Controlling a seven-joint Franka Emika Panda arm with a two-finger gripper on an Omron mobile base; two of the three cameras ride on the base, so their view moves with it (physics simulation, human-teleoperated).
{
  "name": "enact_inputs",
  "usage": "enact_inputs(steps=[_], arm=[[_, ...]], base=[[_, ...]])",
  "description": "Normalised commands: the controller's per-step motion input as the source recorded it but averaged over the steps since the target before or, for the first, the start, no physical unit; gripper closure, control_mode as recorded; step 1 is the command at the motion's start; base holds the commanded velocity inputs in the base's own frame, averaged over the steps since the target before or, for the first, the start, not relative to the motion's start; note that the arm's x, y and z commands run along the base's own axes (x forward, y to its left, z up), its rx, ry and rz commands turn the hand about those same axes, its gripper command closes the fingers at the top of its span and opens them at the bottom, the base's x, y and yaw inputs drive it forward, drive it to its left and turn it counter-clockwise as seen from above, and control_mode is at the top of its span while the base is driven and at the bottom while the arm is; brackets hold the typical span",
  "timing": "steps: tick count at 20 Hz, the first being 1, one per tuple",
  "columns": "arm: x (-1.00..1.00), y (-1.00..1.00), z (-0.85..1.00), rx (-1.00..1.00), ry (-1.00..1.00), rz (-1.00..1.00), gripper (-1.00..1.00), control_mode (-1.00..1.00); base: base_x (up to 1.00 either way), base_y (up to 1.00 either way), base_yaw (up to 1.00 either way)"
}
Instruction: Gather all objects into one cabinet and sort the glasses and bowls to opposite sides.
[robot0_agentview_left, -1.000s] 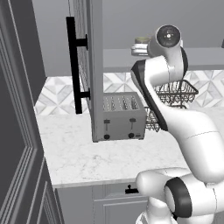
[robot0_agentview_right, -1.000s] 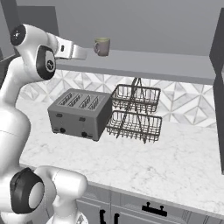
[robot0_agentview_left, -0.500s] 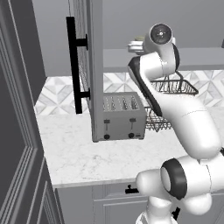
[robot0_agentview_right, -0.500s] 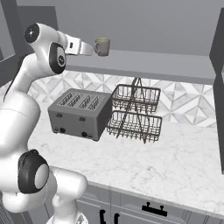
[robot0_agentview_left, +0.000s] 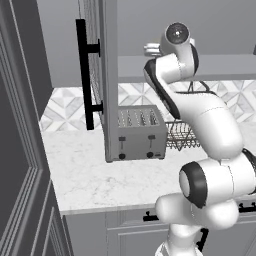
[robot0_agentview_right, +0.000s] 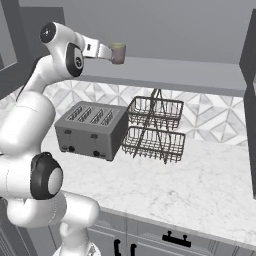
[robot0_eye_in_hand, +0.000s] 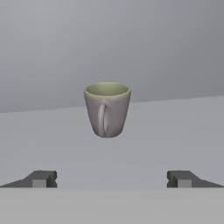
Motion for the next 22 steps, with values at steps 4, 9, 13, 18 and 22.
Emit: enact_inputs(steps=[4, 9, 13, 18, 22], arm=[[0.11, 0.00, 0.00, 0.00, 0.01, -0.01, -1.00, -1.00], [0.04, -0.02, 0.00, 0.00, 0.00, -0.04, -1.00, -1.00], [0.09, -0.06, 0.00, 0.00, -0.01, -0.10, -1.00, -1.00], [0.14, -0.01, 0.00, 0.00, 0.00, 0.00, -1.00, -1.00], [0.37, -0.17, 0.00, 0.00, 0.00, 0.00, -1.00, -1.00]], base=[[0.00, 0.00, 0.00], [0.00, 0.00, 0.00], [0.00, 0.00, 0.00], [0.00, 0.00, 0.00], [0.00, 0.00, 0.00]])
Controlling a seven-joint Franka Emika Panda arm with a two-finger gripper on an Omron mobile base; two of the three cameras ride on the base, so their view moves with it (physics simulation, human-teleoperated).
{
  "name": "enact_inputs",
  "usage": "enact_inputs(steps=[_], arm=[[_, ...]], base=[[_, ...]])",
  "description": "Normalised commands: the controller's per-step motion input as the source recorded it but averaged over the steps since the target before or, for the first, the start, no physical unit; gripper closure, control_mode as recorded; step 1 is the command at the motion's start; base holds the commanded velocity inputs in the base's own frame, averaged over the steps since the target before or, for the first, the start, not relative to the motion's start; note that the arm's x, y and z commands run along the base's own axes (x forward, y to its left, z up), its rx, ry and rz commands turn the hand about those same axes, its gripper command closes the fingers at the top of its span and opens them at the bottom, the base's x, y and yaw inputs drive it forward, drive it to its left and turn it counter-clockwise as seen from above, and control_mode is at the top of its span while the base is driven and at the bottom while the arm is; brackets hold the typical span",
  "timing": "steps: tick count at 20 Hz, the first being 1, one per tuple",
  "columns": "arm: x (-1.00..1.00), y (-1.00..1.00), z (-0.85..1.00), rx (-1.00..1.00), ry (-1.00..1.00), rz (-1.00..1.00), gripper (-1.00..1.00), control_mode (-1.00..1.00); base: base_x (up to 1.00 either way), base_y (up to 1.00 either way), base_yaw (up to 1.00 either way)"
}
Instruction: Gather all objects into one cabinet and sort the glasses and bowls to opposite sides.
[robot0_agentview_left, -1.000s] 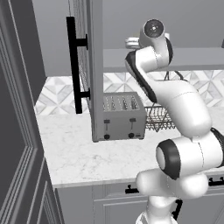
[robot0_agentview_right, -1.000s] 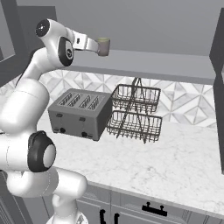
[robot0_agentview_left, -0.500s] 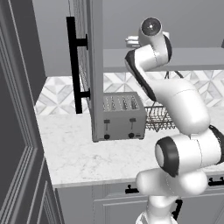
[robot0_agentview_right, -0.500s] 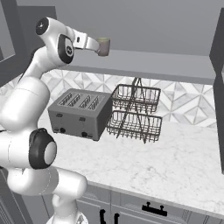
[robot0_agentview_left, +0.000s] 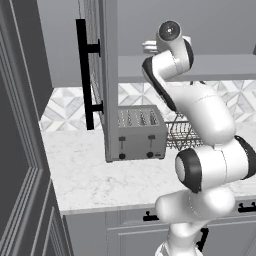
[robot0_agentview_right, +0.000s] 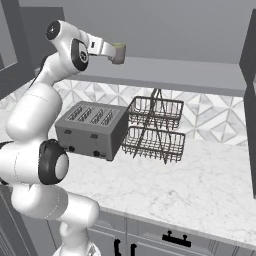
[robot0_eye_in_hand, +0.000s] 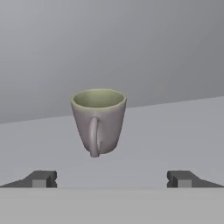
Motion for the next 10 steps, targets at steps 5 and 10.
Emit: enact_inputs(steps=[5, 10], arm=[[0.13, -0.14, 0.00, 0.00, 0.00, 0.00, -1.00, -1.00], [0.37, -0.07, 0.00, 0.00, 0.00, 0.00, -1.00, -1.00]], base=[[0.00, 0.00, 0.00], [0.00, 0.00, 0.00]])
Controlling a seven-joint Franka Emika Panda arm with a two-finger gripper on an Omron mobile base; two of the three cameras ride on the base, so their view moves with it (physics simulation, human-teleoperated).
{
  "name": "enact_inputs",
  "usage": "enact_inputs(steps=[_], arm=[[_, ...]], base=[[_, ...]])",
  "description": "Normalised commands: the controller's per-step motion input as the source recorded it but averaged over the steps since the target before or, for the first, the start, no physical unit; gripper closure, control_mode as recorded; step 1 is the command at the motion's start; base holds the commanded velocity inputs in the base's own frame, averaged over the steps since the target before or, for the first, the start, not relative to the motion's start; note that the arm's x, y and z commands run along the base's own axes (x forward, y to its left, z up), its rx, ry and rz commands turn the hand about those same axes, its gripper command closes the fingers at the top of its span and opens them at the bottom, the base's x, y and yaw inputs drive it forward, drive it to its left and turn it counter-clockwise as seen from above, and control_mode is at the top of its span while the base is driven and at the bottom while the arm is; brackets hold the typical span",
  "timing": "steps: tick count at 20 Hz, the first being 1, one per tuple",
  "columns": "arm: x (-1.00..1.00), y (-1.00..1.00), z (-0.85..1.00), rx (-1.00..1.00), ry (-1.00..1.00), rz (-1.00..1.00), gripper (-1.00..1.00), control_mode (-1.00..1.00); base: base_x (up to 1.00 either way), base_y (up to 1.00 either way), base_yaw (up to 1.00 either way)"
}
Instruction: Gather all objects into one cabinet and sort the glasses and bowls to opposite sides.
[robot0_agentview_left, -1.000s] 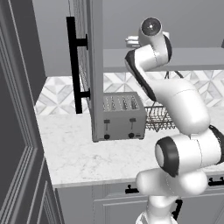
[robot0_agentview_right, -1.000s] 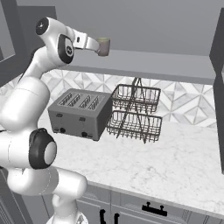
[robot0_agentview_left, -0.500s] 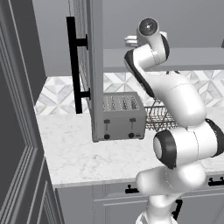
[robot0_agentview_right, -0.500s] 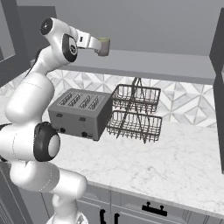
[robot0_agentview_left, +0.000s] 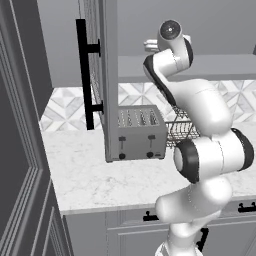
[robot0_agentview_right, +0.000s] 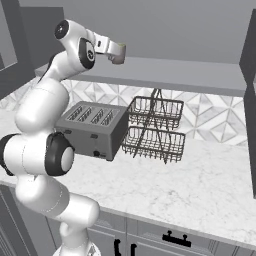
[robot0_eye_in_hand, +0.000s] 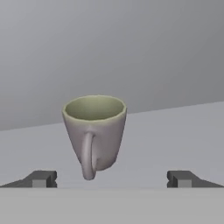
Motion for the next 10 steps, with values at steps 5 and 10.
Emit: enact_inputs(steps=[5, 10], arm=[[0.25, -0.01, 0.00, 0.00, 0.00, 0.00, -1.00, -1.00], [0.07, 0.00, -0.01, 0.00, 0.00, 0.00, -1.00, -1.00]], base=[[0.00, 0.00, 0.00], [0.00, 0.00, 0.00]])
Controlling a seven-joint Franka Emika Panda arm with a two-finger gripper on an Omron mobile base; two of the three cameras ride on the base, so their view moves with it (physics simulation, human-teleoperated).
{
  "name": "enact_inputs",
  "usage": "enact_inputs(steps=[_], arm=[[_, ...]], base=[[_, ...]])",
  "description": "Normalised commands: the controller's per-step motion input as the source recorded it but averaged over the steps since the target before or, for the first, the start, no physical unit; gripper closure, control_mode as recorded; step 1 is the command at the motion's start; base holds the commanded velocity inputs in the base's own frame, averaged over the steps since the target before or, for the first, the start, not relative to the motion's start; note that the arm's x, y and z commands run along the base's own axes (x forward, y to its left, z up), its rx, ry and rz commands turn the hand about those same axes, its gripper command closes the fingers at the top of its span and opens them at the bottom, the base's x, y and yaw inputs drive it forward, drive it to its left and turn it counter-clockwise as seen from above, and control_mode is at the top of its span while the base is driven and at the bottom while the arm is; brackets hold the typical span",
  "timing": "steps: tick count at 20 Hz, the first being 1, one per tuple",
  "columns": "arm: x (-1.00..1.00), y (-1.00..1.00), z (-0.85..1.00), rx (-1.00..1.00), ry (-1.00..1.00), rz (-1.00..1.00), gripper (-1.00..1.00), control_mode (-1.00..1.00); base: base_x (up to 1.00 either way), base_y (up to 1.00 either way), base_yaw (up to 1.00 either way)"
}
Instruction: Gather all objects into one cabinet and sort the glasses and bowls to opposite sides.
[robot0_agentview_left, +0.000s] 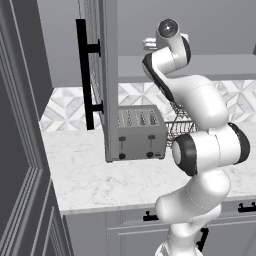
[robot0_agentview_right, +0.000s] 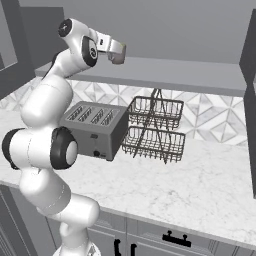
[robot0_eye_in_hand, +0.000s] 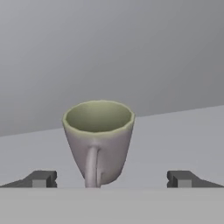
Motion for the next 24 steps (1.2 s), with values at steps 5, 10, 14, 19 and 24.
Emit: enact_inputs(steps=[5, 10, 14, 19, 24], arm=[[0.17, 0.00, -0.16, 0.00, 0.00, 0.00, -1.00, -1.00], [0.21, 0.04, -0.12, 0.00, 0.00, 0.00, -1.00, -1.00], [0.18, 0.01, 0.00, 0.00, 0.00, 0.00, -1.00, -1.00], [0.22, 0.00, 0.00, 0.00, 0.00, 0.00, -1.00, -1.00], [0.14, 0.00, 0.00, 0.00, 0.00, 0.00, 1.00, -1.00]], base=[[0.00, 0.00, 0.00], [0.00, 0.00, 0.00], [0.00, 0.00, 0.00], [0.00, 0.00, 0.00], [0.00, 0.00, 0.00]])
